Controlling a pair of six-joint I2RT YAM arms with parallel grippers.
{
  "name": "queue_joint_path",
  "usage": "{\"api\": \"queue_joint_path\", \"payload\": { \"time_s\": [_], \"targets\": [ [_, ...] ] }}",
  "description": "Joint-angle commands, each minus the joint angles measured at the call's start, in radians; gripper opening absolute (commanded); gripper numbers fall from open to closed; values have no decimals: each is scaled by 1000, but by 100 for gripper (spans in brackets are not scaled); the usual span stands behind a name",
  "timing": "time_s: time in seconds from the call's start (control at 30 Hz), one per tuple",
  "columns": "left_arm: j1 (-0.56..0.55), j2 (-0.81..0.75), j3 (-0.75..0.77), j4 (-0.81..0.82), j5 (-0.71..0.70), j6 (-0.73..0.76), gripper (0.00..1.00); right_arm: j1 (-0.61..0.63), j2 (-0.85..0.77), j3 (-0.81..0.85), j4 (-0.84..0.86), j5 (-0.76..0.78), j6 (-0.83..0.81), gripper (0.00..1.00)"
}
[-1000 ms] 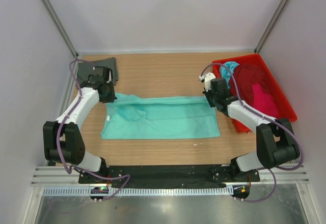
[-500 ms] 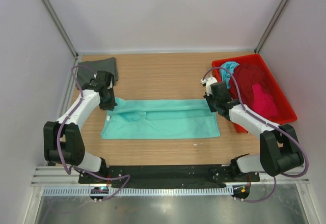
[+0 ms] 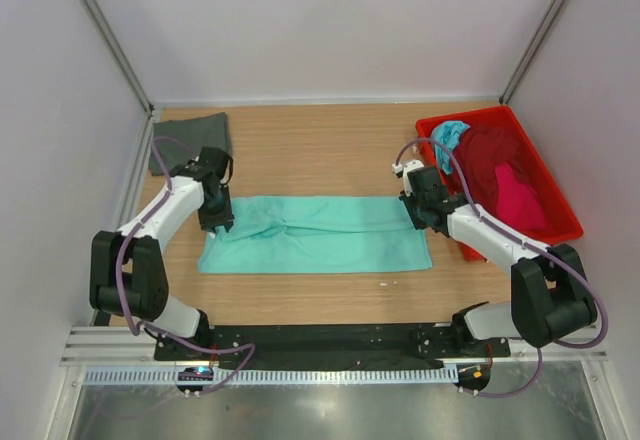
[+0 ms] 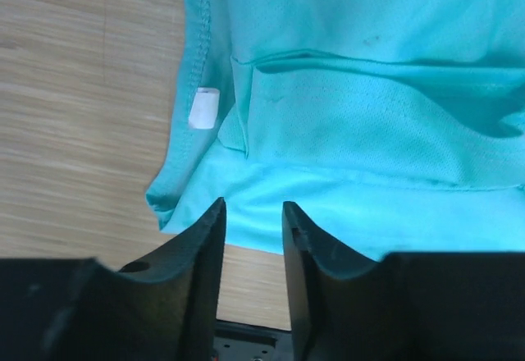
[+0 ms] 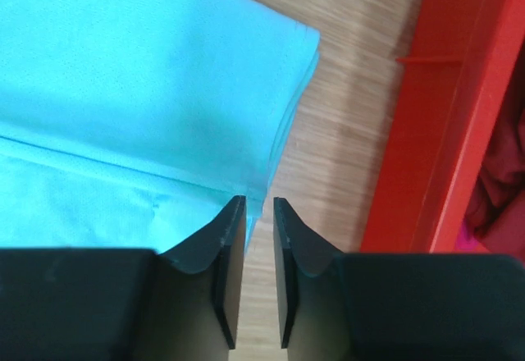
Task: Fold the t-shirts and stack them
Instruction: Fold the tshirt
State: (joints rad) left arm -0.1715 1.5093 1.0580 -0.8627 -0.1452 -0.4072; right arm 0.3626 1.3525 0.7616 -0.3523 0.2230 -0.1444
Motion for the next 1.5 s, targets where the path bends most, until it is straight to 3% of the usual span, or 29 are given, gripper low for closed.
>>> {"api": "queue_joint_path", "payload": {
  "time_s": [0.0,0.2,0.43,0.57,0.77,0.8,1.0,1.17,1.47],
  "targets": [
    [-13,-55,51,-62,-53,-15,38,6,-35,94,-105,19,55,27],
    [-13,-57,85,-4,16,-21,44,27,-43,124,-71,-65,170,29],
    [7,-3,108,48,44,-77,46,27,92,117,-36,18,229,27],
    [151,-34,48,100,137,-156,47,27,151,84,5,70,230,22],
    [240,-66,-29,154,240,-147,52,53,146,152,-40,138,292,23],
    [262,-32,-47,172,313,-145,52,108,126,227,-13,81,302,23],
    [273,2,-49,189,346,-137,52,271,161,295,225,-184,220,29],
    [273,49,-29,191,363,-140,49,384,371,461,314,-310,119,37],
    [276,123,-20,191,388,-147,39,476,643,729,332,-531,49,38]
  ]
}}
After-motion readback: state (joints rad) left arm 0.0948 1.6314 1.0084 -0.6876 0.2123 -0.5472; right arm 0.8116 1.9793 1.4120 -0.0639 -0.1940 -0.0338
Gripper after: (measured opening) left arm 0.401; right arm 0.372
